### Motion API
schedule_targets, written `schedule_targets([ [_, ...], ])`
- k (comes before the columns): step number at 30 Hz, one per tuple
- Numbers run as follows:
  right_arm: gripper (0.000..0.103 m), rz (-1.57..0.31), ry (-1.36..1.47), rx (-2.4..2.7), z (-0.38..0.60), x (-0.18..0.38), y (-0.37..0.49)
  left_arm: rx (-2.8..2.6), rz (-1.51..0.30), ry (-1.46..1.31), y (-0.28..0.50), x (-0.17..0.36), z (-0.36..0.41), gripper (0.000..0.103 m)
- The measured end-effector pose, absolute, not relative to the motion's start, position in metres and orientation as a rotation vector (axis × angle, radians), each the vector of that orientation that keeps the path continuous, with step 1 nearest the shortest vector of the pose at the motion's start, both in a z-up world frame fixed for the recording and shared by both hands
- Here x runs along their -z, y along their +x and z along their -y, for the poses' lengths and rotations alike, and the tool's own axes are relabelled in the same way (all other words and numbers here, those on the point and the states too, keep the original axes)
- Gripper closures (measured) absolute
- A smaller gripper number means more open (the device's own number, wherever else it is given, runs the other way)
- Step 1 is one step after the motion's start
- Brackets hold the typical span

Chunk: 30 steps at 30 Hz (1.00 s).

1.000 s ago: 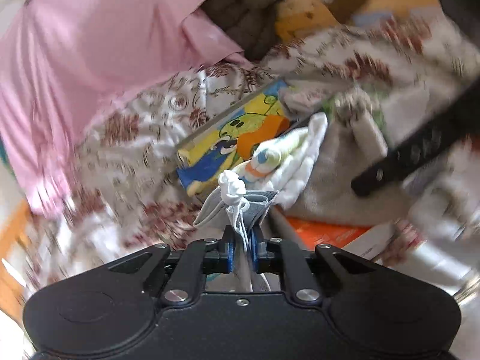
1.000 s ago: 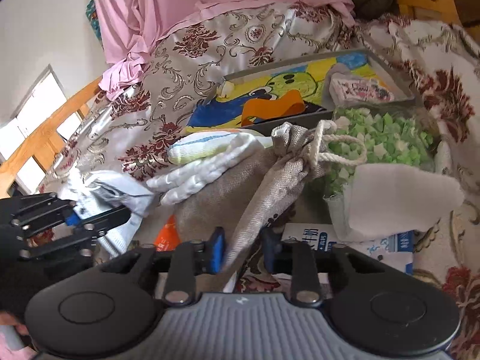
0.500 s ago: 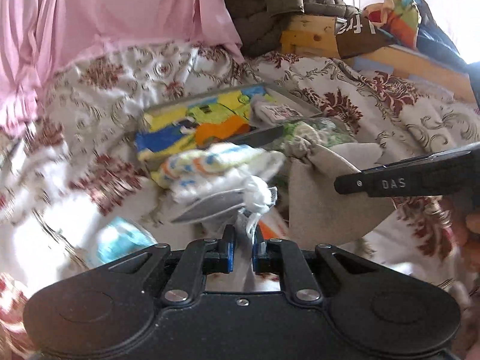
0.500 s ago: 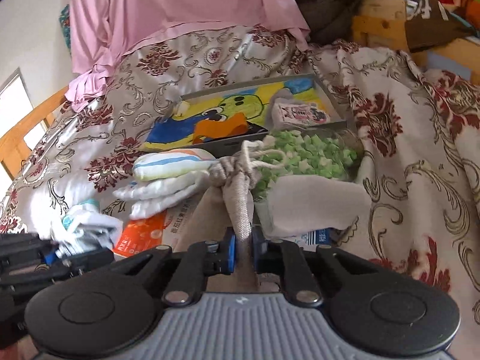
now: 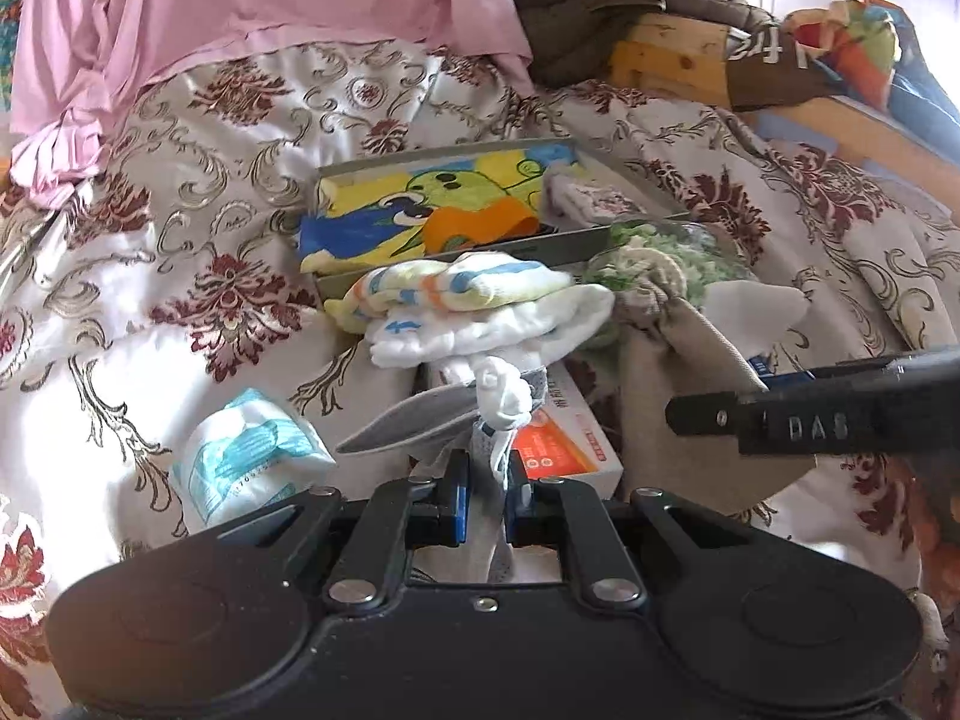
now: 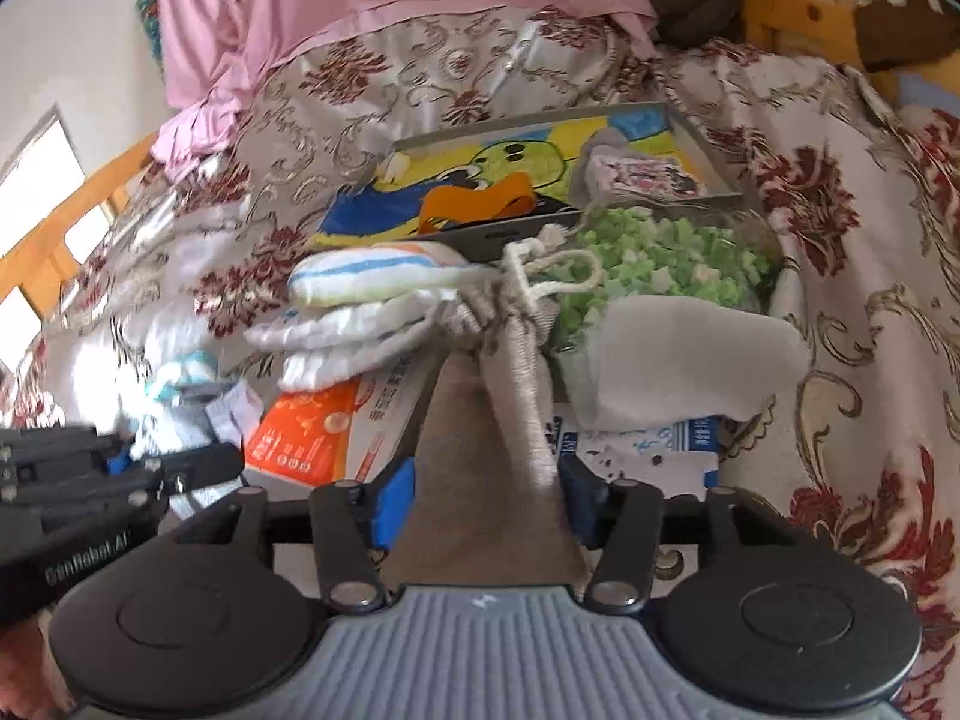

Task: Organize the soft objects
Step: 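Lift the grey cloth with the left gripper while the right gripper grasps the beige drawstring bag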

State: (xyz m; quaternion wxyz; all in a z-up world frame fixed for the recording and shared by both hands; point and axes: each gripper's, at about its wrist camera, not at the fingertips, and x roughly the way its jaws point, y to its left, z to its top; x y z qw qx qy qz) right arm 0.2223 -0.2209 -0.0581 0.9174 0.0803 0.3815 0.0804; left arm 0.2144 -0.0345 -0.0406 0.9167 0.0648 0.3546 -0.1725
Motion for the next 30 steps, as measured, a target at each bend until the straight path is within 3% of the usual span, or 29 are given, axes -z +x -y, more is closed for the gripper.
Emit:
schedule_targets([
  [8, 0.035, -0.797, 0.011, -0.186, 0.195, 0.071, 0.227, 0.349, -0.737, 0.12, 0.22, 0.043, 0.033, 0.092],
  [15, 0.038, -0.793, 0.022, -0.203, 0.197, 0.072, 0.229, 0.342, -0.741, 0.143, 0.22, 0.044, 0.036, 0.091],
  [23, 0.057, -0.783, -0.117, -0.199, 0.183, 0.075, 0.226, 0.342, -0.74, 0.142, 0.221, 0.044, 0.036, 0.09],
  [28, 0.082, -0.763, -0.193, -0.183, 0.177, 0.074, 0.222, 0.335, -0.717, 0.147, 0.22, 0.044, 0.035, 0.092],
  [30, 0.086, -0.75, -0.223, -0.178, 0.174, 0.073, 0.218, 0.335, -0.705, 0.145, 0.219, 0.042, 0.034, 0.092],
])
